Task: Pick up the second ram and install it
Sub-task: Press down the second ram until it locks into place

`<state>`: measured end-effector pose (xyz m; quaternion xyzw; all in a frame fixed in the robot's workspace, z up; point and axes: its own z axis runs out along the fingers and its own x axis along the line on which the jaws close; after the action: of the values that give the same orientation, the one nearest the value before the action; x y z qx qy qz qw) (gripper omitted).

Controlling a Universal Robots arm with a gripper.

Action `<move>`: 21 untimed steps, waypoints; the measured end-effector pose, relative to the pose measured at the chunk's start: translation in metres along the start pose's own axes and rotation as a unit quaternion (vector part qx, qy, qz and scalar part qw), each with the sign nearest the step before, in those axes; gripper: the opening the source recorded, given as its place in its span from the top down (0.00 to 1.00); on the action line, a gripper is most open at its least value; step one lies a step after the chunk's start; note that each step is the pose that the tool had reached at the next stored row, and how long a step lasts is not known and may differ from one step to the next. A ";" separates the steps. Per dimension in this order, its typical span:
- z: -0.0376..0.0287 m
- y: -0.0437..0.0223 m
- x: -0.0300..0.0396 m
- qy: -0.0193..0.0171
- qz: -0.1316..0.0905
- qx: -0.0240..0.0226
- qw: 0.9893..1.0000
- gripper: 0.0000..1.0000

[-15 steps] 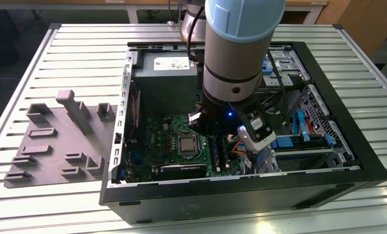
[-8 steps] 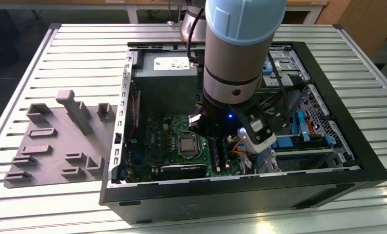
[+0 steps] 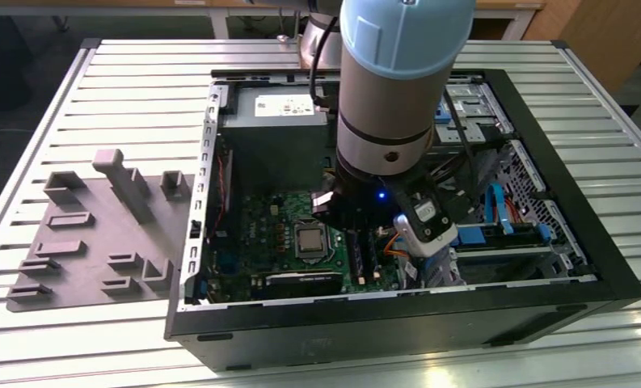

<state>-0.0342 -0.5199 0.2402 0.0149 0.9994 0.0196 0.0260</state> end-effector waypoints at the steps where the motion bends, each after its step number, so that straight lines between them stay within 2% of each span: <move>1: 0.0003 -0.0004 0.0000 0.000 0.000 0.000 1.000 0.89; 14: 0.0044 -0.0064 0.0001 0.000 0.000 0.000 1.000 0.89; 21: 0.0055 -0.0071 0.0001 0.000 0.000 0.000 1.000 0.89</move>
<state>-0.0342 -0.5267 0.2344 0.0149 0.9994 0.0195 0.0260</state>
